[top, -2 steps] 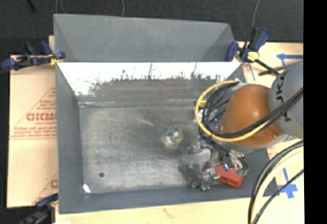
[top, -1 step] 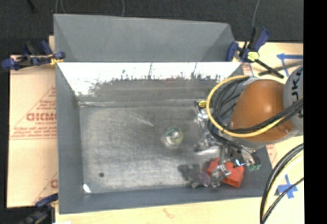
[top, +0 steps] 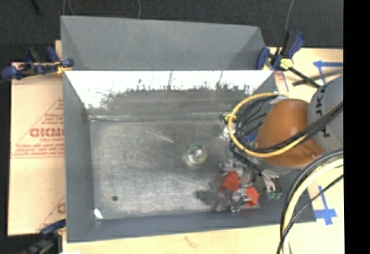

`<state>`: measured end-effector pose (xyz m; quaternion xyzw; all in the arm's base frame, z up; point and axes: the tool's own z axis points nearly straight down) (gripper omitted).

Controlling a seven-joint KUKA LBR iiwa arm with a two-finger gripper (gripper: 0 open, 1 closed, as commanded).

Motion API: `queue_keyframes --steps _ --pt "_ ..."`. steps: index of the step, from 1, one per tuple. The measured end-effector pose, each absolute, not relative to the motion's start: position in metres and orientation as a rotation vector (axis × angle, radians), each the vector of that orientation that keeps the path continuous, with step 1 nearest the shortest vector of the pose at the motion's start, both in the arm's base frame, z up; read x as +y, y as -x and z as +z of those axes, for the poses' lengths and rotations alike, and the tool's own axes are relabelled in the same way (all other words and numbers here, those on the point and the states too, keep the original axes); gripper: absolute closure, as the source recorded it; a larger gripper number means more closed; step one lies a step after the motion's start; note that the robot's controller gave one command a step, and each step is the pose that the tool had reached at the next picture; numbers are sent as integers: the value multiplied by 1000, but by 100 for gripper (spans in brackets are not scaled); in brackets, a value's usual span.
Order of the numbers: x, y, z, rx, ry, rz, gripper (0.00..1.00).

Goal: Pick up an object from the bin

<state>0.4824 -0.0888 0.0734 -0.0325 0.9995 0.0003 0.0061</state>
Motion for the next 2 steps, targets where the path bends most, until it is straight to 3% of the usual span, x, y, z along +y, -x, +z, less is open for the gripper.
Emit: queue_keyframes --steps 1,2 --pt "-78 -478 74 3124 -69 -5 0" --pt "-78 -477 75 3125 -61 -5 100"
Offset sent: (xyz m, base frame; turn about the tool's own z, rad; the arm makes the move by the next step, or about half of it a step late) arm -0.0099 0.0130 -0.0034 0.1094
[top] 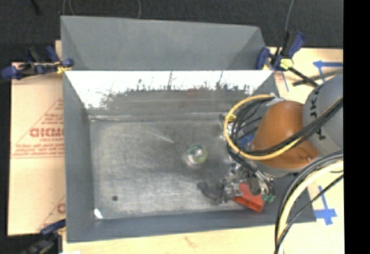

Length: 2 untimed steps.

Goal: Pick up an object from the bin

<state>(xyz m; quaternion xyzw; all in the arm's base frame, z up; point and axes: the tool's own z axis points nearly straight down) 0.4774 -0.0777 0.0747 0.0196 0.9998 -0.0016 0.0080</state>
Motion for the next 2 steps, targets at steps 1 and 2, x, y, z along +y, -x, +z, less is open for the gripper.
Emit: queue_keyframes --steps 1,2 --pt "-79 -480 78 3132 -56 -4 100" --pt "-81 -482 163 3131 -54 -6 100"
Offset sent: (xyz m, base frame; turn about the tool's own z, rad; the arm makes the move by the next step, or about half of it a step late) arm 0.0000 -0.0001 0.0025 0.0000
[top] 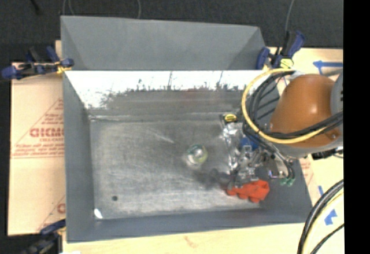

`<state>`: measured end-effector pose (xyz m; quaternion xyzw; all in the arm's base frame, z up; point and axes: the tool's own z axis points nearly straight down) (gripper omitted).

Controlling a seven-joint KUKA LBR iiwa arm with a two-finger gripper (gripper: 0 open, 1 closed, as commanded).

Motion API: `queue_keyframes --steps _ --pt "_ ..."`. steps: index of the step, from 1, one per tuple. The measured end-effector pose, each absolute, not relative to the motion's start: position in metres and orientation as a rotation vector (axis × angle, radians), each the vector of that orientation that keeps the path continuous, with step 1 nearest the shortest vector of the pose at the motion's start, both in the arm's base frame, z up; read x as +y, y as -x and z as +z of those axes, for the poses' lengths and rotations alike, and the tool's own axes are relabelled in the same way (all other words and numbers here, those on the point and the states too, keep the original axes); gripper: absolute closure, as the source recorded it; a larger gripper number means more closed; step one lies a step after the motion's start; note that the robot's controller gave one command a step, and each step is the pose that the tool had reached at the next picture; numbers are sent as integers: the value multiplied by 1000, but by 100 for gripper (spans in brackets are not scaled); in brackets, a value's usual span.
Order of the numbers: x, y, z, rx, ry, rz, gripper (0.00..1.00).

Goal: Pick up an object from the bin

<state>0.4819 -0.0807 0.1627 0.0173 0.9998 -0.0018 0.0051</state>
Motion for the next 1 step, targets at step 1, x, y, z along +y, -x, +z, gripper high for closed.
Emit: queue_keyframes --steps 1 --pt "-82 -484 195 3134 -56 -5 100"
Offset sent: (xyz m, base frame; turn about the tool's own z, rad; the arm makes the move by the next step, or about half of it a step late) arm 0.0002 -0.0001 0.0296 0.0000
